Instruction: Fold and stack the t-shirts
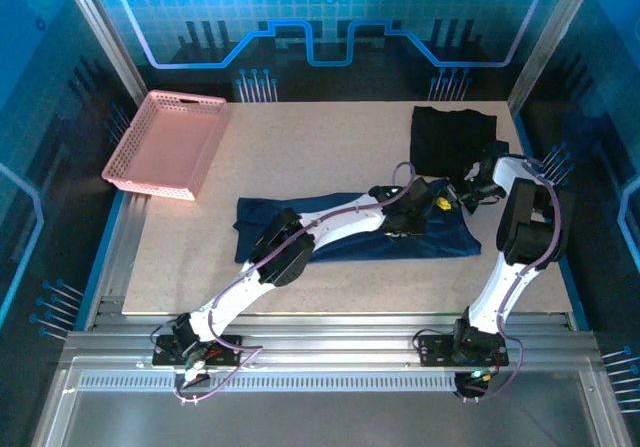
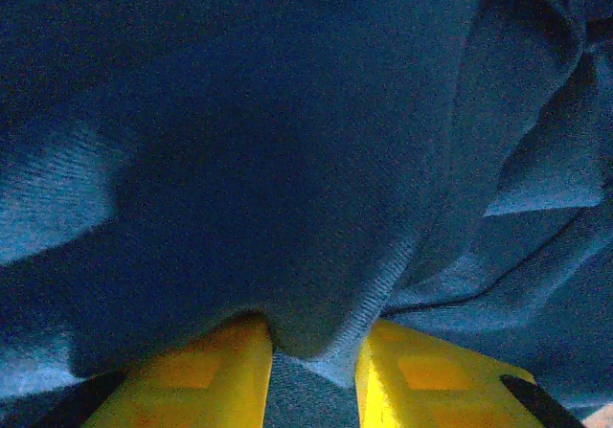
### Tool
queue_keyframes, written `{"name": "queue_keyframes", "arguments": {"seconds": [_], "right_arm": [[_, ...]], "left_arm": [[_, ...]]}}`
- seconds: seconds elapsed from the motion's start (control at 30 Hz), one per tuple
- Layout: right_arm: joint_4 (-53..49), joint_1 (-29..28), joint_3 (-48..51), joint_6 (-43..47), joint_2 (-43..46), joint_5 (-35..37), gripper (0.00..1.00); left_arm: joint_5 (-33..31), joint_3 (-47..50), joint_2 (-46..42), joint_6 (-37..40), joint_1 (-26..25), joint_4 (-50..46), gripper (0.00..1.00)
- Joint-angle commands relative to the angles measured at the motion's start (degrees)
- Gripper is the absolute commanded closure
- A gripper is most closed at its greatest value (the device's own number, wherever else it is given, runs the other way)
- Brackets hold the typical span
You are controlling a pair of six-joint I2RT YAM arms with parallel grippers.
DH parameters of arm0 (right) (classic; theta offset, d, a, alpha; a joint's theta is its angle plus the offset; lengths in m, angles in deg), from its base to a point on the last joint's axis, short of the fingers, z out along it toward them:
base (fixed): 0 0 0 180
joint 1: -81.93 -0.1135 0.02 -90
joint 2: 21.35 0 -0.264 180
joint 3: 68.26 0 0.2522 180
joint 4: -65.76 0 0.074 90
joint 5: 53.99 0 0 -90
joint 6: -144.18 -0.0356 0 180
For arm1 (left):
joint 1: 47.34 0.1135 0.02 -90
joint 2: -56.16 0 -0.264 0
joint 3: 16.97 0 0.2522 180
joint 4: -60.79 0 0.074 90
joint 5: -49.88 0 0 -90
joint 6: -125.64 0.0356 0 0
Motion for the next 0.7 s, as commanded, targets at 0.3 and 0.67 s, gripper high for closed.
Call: {"name": "queue_keyframes", "arguments": {"seconds": [0.3,0.67], "right_arm": [[-0.72,-0.31,2.25,2.14,1.38,-1.72,1.0],[-4.51,1.19,2.33,4.94,5.54,-0.6,1.0]], "left_arm": [[-3.57,3.89,-4.37,3.57,-0.21,-1.53,0.88],[-2.52,11.85,-13.18,6.93,-0.2,0.86,0.9]]}}
